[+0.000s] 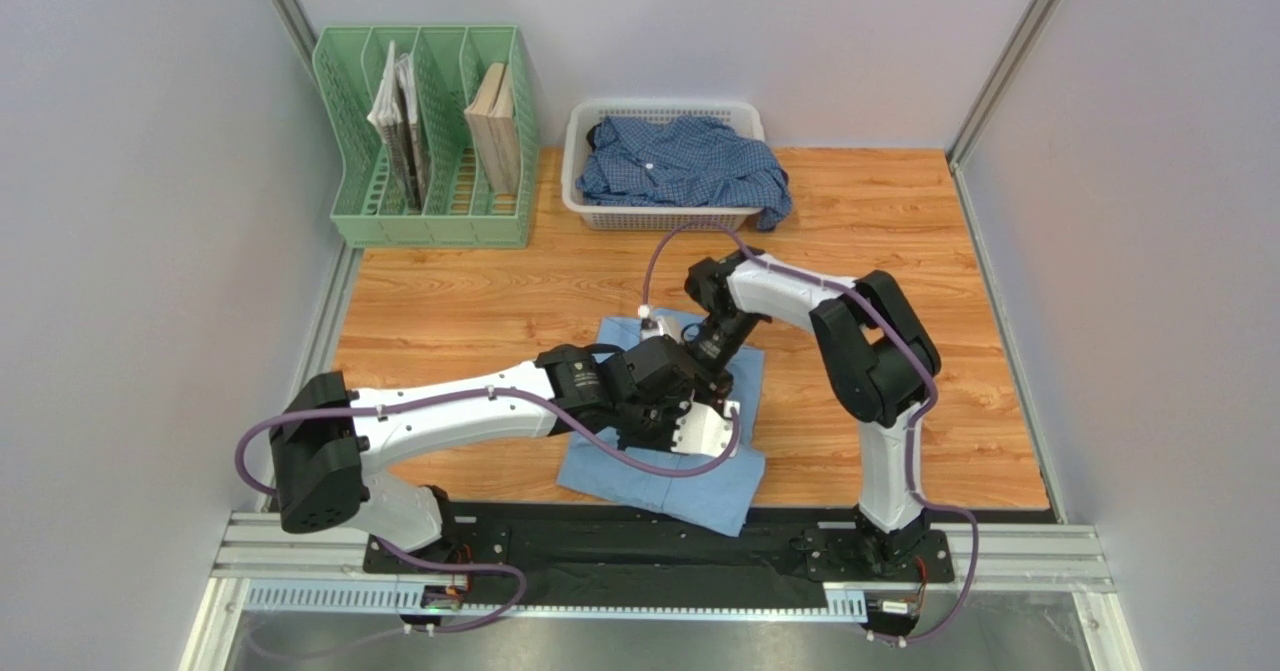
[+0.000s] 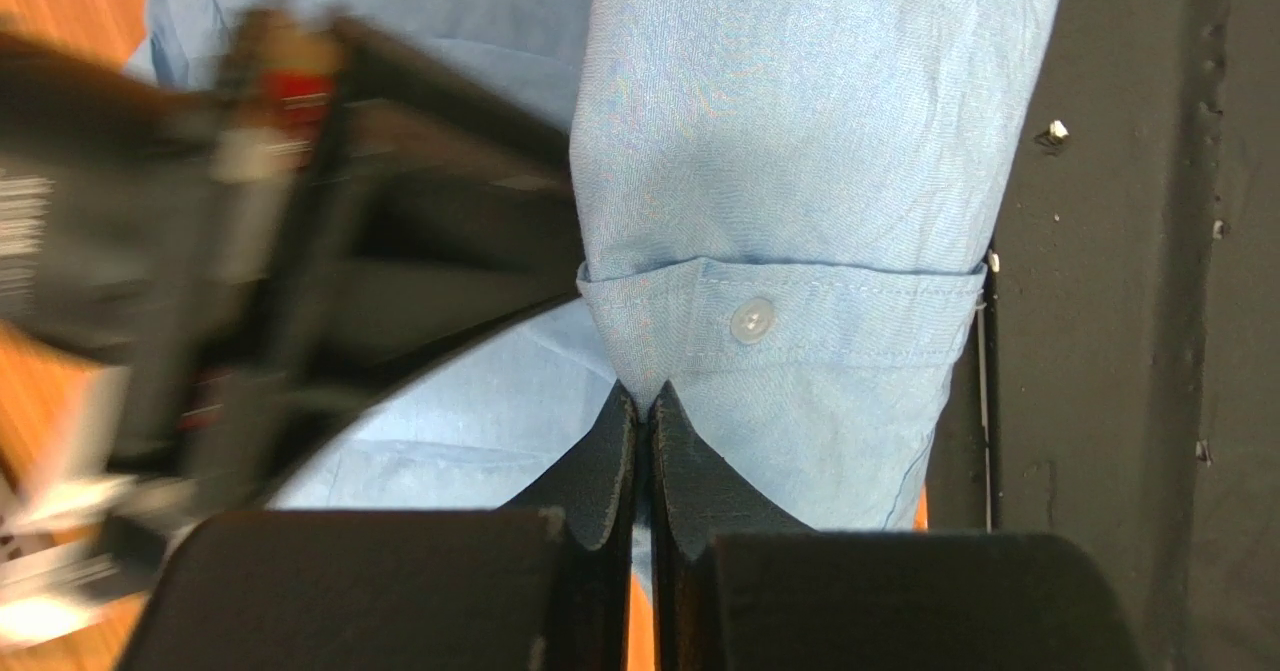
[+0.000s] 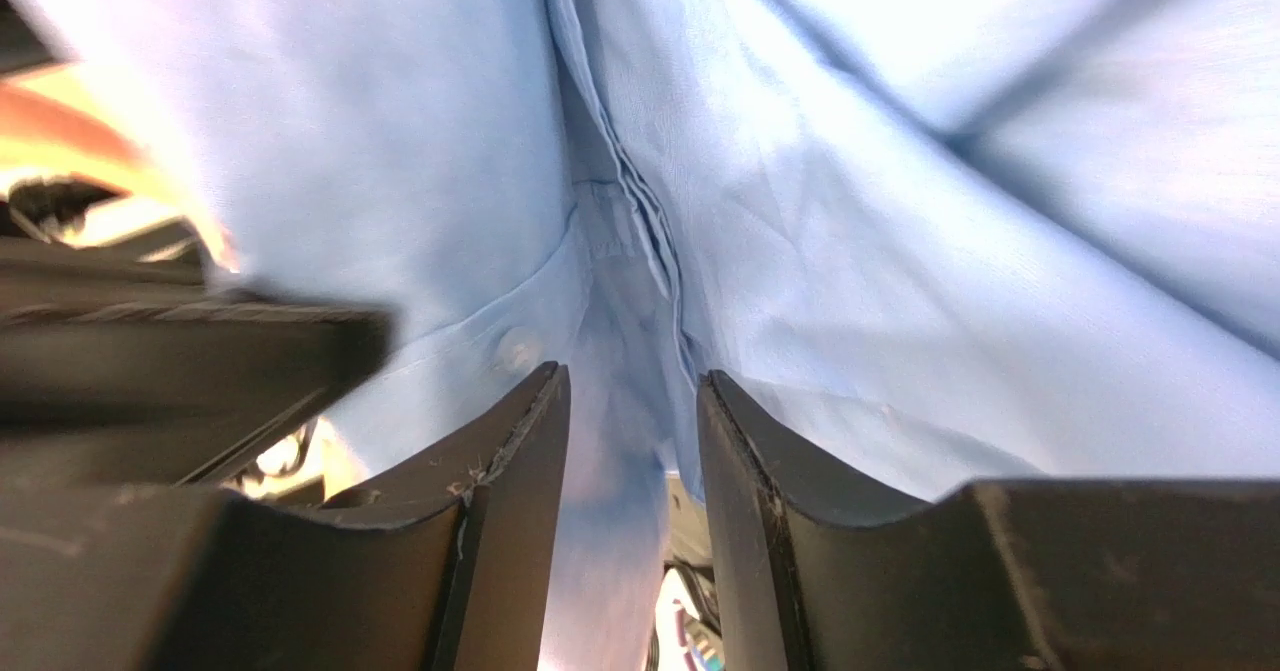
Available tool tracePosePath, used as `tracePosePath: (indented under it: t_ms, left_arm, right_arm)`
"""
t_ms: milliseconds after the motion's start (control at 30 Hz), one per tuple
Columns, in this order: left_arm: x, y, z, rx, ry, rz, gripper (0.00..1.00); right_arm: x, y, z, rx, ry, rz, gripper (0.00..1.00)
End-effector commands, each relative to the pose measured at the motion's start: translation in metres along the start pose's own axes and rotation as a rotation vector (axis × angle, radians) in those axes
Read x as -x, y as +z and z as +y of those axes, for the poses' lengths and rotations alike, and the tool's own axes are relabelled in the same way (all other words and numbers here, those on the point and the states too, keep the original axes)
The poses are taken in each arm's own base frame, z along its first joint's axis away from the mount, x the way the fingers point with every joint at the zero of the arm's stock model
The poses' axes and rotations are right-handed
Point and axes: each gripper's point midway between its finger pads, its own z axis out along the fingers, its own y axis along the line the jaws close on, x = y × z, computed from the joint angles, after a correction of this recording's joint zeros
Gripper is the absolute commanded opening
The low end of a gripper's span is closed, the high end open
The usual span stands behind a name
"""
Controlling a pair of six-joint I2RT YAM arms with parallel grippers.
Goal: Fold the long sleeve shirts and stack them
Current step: Fold the shirt
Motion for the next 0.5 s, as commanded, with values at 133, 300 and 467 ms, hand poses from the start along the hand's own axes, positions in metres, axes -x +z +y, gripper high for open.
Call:
tracePosePath:
  t_ms: [133, 300, 467]
  left_arm:
    - [0.014, 0.008, 0.014, -0.108, 0.090, -0.107, 0.00]
    - [0.011, 0.020, 0.037, -0.173, 0.077, -0.126, 0.00]
    - [-0.004, 0.041, 0.069, -0.245, -0.038, -0.153, 0.04]
  right_arm:
    - [0.052, -0.072, -0.014, -0.114, -0.036, -0.183, 0.43]
    - [0.079, -0.103, -0.048, -0.174, 0.017, -0.270, 0.44]
    - [0.092, -0.110, -0.070, -0.229, 0.036, -0.287, 0.44]
